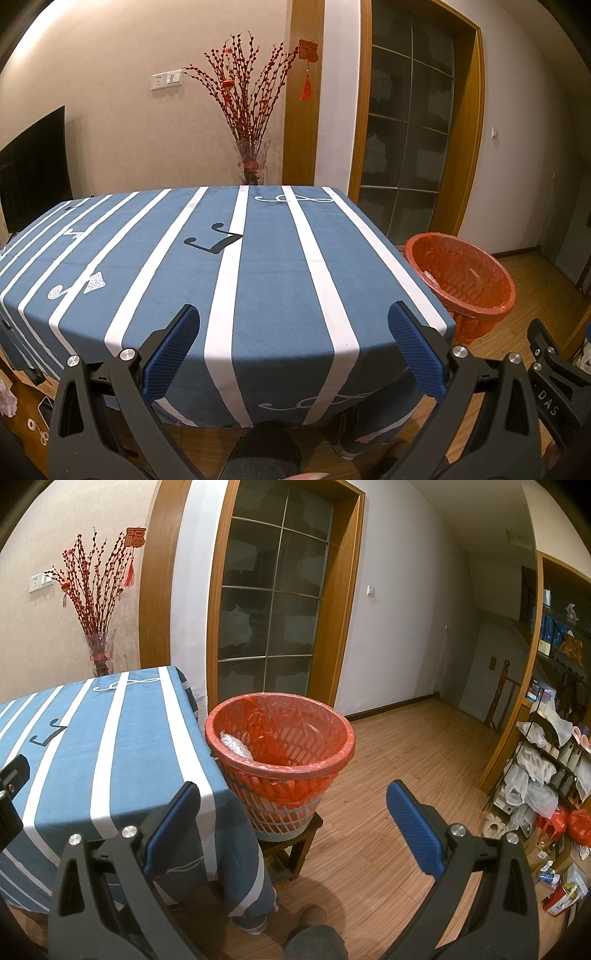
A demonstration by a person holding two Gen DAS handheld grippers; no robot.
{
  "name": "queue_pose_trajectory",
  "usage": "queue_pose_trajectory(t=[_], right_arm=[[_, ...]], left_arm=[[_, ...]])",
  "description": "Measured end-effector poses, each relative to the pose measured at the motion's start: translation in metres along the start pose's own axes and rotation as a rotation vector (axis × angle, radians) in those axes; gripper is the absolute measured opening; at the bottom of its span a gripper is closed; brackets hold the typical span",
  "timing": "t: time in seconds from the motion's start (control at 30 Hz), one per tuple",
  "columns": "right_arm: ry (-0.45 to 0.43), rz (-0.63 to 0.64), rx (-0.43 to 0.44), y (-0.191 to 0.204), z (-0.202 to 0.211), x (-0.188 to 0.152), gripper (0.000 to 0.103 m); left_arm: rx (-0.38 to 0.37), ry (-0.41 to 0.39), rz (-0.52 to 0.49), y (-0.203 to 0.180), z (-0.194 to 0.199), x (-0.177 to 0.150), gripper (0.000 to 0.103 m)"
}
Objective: Collect trash
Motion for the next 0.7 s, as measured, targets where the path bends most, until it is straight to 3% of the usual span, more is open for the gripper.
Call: queue_pose_trajectory(t=[0.7], right_arm=[[0.000, 0.002, 0.002, -0.0004, -0.0013, 0.0001, 0.099]], left_arm=[[-0.001, 0.005, -0.004, 0.0037, -0.0005, -0.0033, 0.100]])
Point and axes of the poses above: each gripper's, at about its wrist camera, not at the fingertips, and z roughly against the way its jaws point, y to its left, x to its top, the point moved 7 cm from there along -z, roughly the way its jaws point, and after that the axes turned 15 degrees about -x, right-handed, at the moved point
